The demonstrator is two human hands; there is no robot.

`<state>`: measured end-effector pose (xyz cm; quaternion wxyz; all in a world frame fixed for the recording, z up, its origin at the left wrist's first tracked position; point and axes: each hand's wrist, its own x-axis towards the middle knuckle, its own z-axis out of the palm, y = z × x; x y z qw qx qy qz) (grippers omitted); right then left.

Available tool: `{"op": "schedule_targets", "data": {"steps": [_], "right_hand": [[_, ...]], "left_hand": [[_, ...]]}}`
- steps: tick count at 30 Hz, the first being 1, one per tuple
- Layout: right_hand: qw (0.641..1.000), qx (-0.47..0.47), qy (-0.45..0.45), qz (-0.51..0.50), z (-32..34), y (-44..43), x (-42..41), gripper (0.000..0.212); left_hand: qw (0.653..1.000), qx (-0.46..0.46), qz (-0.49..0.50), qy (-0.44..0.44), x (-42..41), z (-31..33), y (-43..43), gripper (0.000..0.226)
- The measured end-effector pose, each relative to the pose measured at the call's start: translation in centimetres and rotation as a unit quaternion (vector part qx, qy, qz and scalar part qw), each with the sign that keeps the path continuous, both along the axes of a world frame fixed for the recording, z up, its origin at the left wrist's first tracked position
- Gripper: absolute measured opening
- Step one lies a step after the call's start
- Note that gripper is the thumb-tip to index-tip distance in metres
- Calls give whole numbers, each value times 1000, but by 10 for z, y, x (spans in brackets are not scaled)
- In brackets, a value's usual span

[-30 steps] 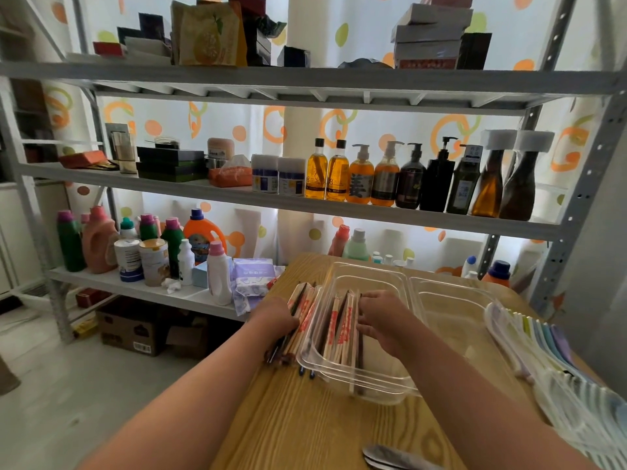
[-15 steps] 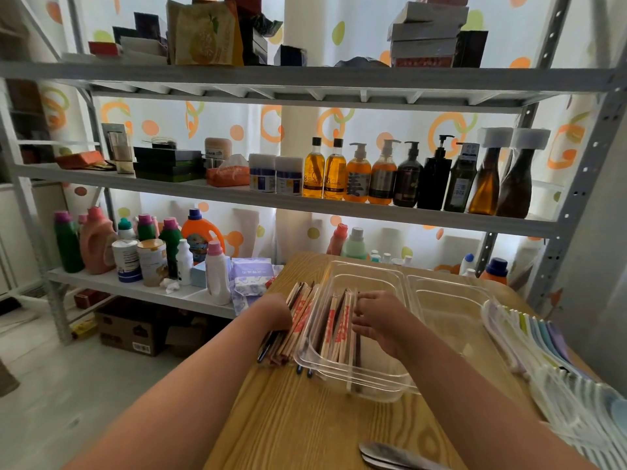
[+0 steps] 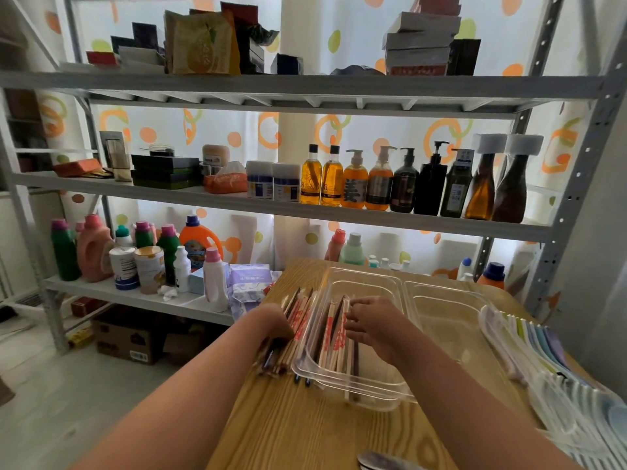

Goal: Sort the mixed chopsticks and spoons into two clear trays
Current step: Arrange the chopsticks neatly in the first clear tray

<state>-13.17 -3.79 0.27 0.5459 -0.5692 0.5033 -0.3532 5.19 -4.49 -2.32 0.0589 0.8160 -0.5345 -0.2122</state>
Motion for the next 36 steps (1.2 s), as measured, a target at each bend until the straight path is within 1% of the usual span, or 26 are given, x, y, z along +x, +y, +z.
{"op": "schedule_targets", "data": {"steps": [4, 7, 9, 12, 13, 17, 18, 21, 24, 25, 28, 30, 32, 34, 35, 36], "right_hand": [[1000, 8, 2, -4, 2, 0, 0, 18], [1000, 10, -3, -1, 3, 1, -1, 23], [1000, 11, -4, 1, 4, 2, -2, 24], [1000, 2, 8, -2, 4, 2, -1, 15], [1000, -5, 12, -4, 4, 3, 0, 16], [1000, -20, 13, -6, 7, 5, 3, 12], [1000, -22, 10, -7, 8, 7, 4, 13], [999, -29, -17, -10, 11, 10, 8, 16], [998, -25, -57, -21, 15, 13, 12, 12], [997, -17, -71, -24, 16, 13, 12, 10], [996, 16, -91, -19, 16, 12, 14, 37], [995, 23, -96, -33, 16, 11, 14, 44], [991, 25, -109, -66, 16, 10, 12, 43], [989, 23, -111, -92, 17, 8, 8, 38], [988, 20, -110, -102, 17, 7, 5, 37], [988, 17, -106, -111, 18, 6, 1, 35]], "left_hand": [[1000, -20, 5, 4, -2, -7, -1, 41], [999, -33, 13, 7, -1, -9, -1, 33], [999, -45, 17, 18, 0, -10, -1, 33], [996, -76, 32, 46, 2, -9, 1, 36], [994, -88, 45, 54, 3, -7, 3, 34], [975, -159, 80, 131, 7, 3, 3, 14], [968, -182, 77, 152, 5, 7, 3, 14], [954, -223, 40, 195, -6, 22, 6, 18], [957, -228, -4, 182, -26, 34, 14, 11], [957, -225, -18, 182, -34, 37, 17, 13], [955, -211, -80, 193, -57, 39, 25, 25], [956, -199, -146, 158, -73, 40, 29, 28], [953, -197, -207, 97, -89, 41, 34, 30], [952, -204, -221, 64, -101, 43, 41, 32], [948, -205, -229, 80, -104, 43, 42, 33], [941, -206, -235, 128, -104, 42, 43, 31]]}}
